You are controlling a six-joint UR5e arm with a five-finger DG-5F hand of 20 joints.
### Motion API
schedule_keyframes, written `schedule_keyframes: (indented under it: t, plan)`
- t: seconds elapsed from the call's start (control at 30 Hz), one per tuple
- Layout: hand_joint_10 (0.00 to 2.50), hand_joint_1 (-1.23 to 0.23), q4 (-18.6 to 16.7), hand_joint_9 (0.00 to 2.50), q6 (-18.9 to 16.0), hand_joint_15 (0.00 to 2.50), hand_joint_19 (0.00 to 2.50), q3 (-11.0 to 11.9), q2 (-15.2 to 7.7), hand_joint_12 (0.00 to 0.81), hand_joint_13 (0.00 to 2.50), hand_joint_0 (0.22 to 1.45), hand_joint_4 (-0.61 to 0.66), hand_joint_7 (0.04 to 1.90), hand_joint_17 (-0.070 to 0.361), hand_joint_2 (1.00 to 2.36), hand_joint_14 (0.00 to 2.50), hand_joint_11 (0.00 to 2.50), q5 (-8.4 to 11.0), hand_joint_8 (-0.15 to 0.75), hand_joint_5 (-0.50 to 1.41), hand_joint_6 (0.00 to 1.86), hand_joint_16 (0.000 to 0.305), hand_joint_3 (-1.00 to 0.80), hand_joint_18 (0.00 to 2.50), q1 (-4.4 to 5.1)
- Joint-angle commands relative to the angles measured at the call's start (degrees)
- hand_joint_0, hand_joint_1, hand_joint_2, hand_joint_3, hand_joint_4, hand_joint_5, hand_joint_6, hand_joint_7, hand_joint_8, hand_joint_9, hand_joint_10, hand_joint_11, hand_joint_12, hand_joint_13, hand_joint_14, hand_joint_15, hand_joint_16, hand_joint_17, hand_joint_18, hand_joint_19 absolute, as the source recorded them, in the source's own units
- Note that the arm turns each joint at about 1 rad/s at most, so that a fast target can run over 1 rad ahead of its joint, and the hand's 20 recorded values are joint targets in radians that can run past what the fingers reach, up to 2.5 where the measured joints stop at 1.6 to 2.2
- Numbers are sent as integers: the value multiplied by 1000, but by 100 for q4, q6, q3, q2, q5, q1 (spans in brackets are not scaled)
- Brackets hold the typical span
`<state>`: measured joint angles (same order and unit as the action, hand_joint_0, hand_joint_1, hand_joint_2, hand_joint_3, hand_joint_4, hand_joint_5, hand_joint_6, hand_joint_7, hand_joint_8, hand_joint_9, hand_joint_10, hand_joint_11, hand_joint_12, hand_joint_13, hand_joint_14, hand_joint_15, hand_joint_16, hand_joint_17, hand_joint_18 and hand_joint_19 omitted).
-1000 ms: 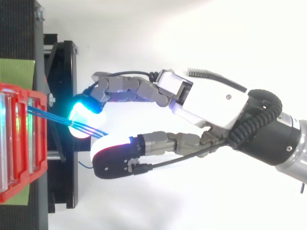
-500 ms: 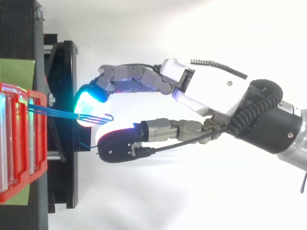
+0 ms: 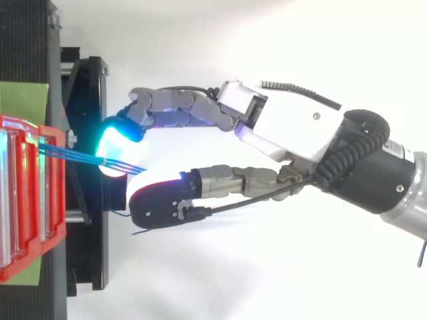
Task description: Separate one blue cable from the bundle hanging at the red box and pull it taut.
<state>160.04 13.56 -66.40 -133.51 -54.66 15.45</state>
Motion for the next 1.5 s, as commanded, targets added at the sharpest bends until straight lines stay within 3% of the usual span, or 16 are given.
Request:
schedule_keyframes:
  t: [0.0,0.63,0.8,0.93,1.1,1.47]
  plan:
    - [6,-568,-43,531,24,0,292,-4,-8,255,228,602,277,1024,79,1004,0,177,-10,271,-149,503,35,-469,332,-7]
    - [6,-572,28,530,50,0,295,93,-17,253,226,604,279,1031,78,1004,0,177,17,271,-147,503,35,-470,331,-69]
    - [6,-572,10,531,120,0,302,110,-17,253,226,605,279,1031,78,1003,0,178,34,270,-147,504,35,-472,330,-34]
    - [6,-572,-25,532,-55,0,296,145,-237,253,226,606,284,1026,78,1003,0,173,-18,270,-147,503,35,-471,330,-34]
    - [7,-574,-16,530,-275,0,303,181,-237,253,226,605,281,1027,78,1003,0,180,-27,270,-147,503,35,-469,330,-16]
    - [6,-572,-16,532,-275,0,295,189,-237,252,225,612,268,1081,77,1004,0,178,-62,270,-139,503,34,-458,330,-16]
